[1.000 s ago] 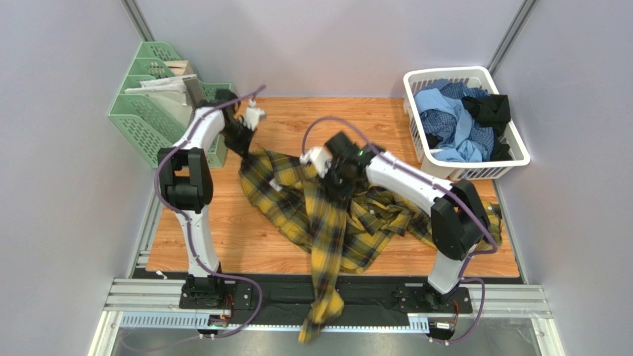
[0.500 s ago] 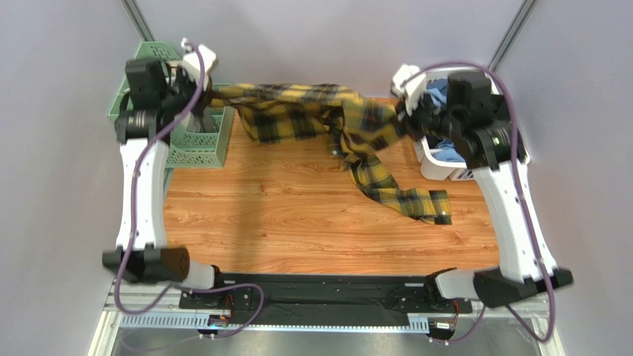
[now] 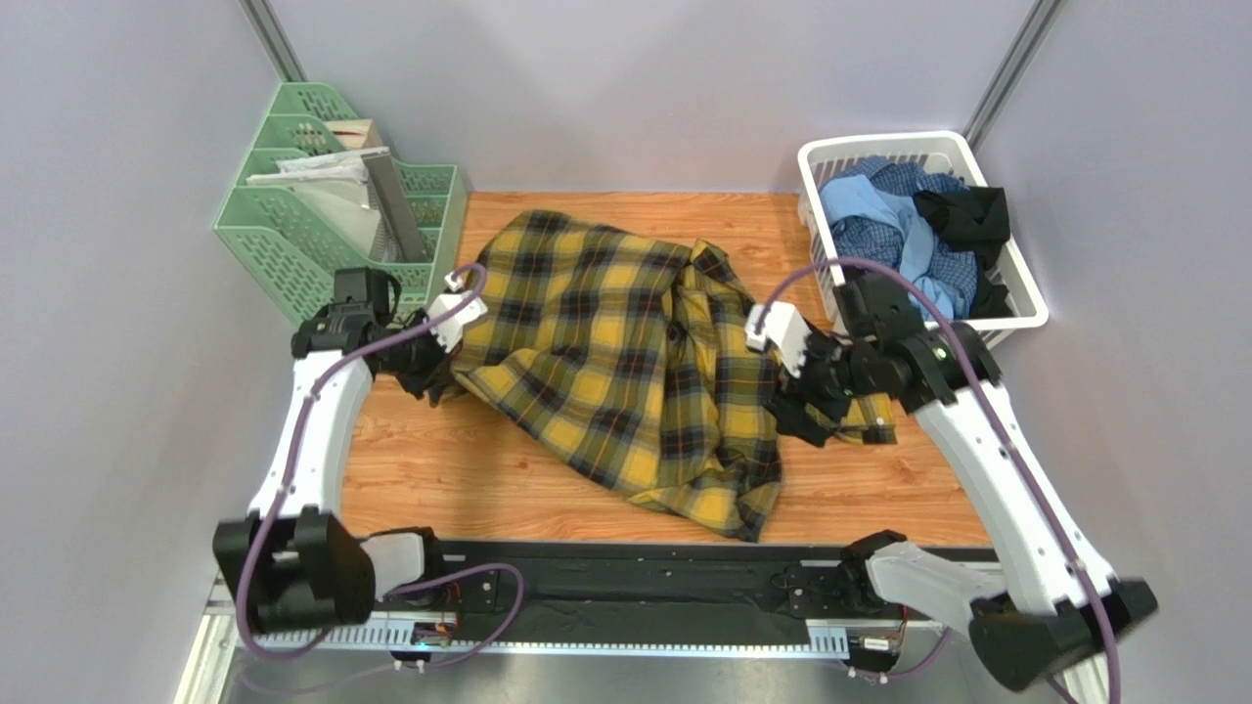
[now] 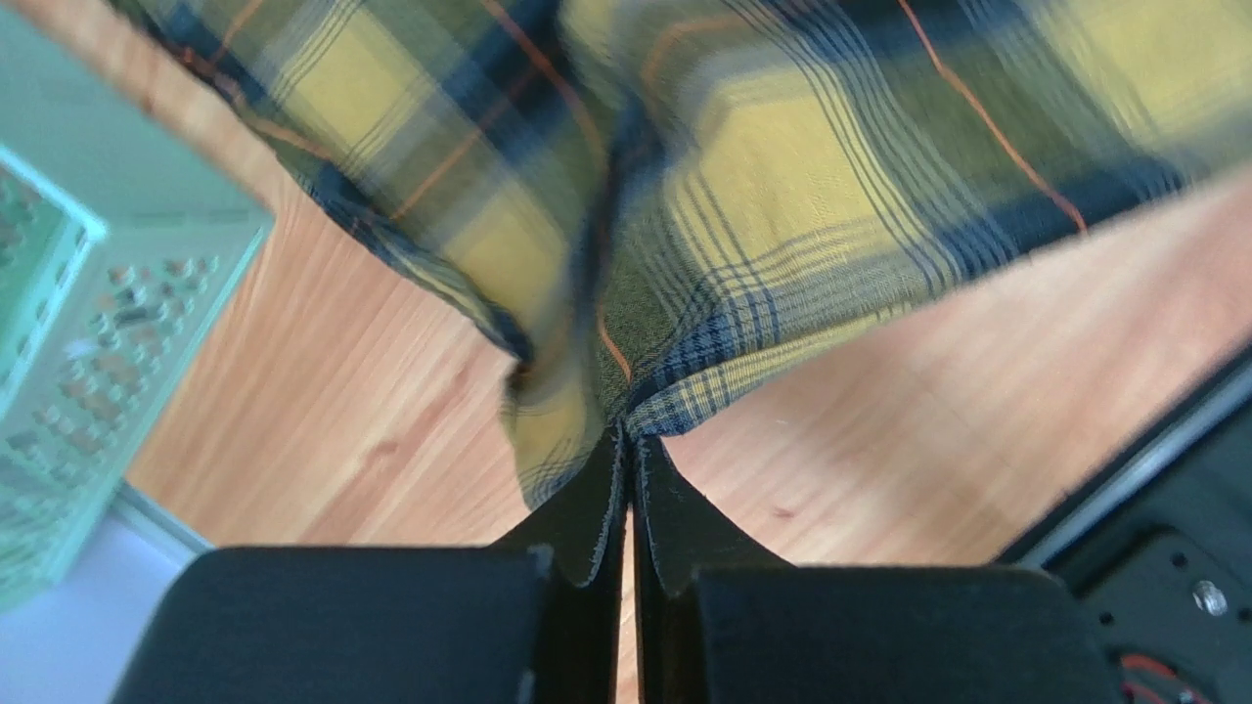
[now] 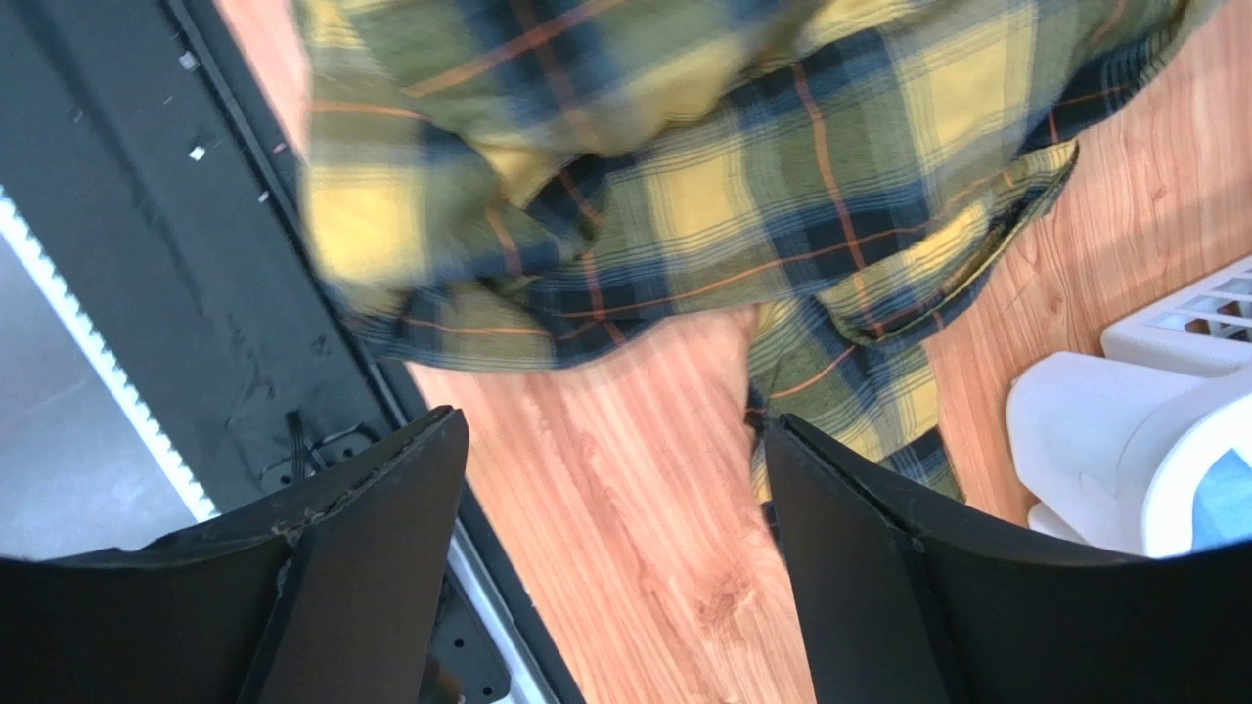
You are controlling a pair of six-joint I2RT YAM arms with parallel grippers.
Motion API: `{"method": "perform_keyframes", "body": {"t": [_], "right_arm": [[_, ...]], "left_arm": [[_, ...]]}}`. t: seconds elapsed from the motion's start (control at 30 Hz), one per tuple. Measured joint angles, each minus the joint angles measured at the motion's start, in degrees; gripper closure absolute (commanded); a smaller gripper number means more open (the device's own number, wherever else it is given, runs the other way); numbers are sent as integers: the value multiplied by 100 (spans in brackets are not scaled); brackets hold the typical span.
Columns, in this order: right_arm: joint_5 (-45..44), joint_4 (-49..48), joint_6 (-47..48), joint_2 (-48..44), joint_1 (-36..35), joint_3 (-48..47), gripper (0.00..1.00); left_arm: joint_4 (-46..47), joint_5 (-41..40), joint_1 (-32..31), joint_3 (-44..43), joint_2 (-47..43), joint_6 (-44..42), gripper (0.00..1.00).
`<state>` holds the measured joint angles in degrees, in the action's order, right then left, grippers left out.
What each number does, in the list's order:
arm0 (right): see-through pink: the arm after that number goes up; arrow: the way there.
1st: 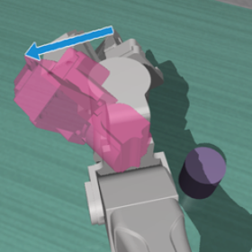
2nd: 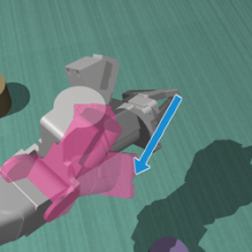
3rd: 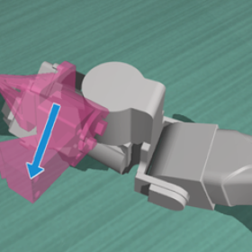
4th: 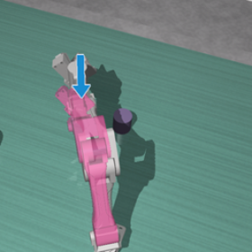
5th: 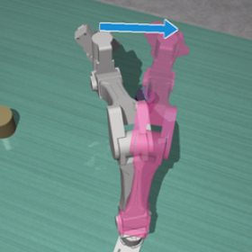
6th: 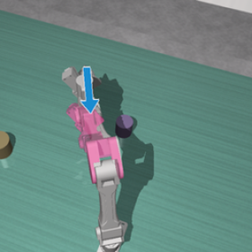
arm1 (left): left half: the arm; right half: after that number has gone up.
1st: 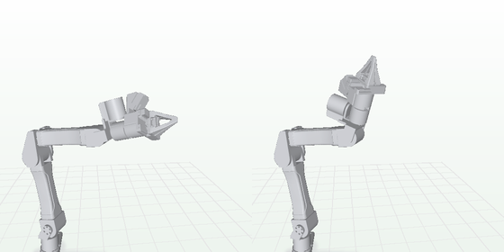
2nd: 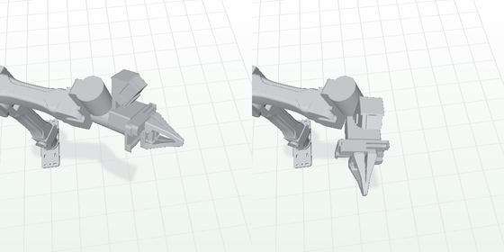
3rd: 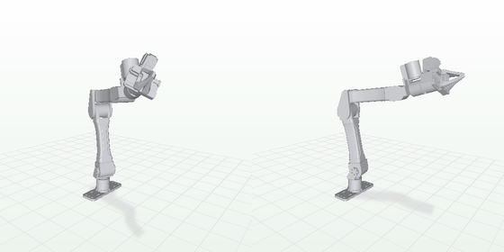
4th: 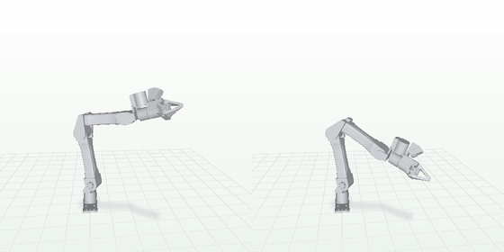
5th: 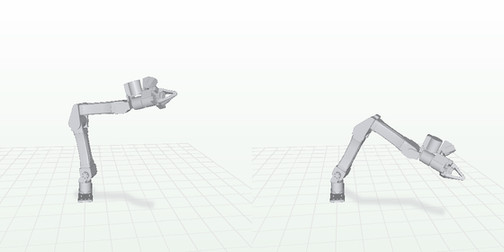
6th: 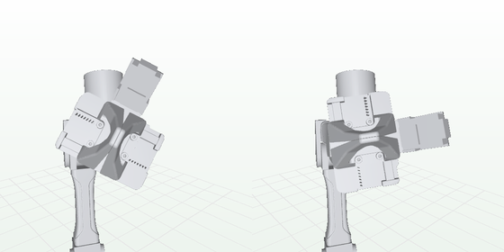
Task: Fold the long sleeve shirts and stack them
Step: Flatten the shirt out
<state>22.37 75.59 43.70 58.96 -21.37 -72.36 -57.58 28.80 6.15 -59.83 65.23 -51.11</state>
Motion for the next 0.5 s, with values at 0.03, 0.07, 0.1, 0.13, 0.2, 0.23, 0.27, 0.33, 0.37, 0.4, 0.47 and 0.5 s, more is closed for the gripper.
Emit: {"method": "perform_keyframes", "body": {"t": [0.03, 0.07, 0.1, 0.13, 0.2, 0.23, 0.27, 0.33, 0.37, 0.4, 0.47, 0.5], "right_arm": [[-48, -63, -66, 284, 0, -125, 26], [-87, -127, -111, 595, 2, -229, 27], [-105, -164, -142, 817, 2, -278, 28], [-118, -249, -188, 1119, 7, -267, 30], [-107, -389, -229, 1523, 17, -7, 29], [-72, -424, -234, 1624, 20, 221, 27], [-33, -455, -232, 1648, 26, 433, 26], [20, -509, -184, 1572, -2, 890, 22], [9, -608, -131, 1488, -55, 1121, 19], [-15, -752, -63, 1384, -138, 1360, 17], [-98, -1176, 125, 1106, -358, 1893, 13], [-157, -1445, 229, 951, -490, 2199, 13]], "left_arm": [[177, -140, 0, -17, 221, 138, 100], [350, -361, 0, -120, 560, 345, 96], [461, -494, 2, -236, 850, 494, 80], [505, -610, 9, -424, 1178, 632, 71], [664, -691, 28, -737, 1703, 811, 54], [745, -660, 37, -780, 1821, 859, 49], [774, -627, 39, -782, 1851, 890, 47], [734, -525, 42, -782, 1786, 942, 44], [713, -448, 42, -789, 1733, 951, 44], [649, -361, 42, -815, 1694, 940, 43], [544, -173, 37, -852, 1670, 894, 43], [494, -83, 37, -859, 1670, 863, 43]]}}
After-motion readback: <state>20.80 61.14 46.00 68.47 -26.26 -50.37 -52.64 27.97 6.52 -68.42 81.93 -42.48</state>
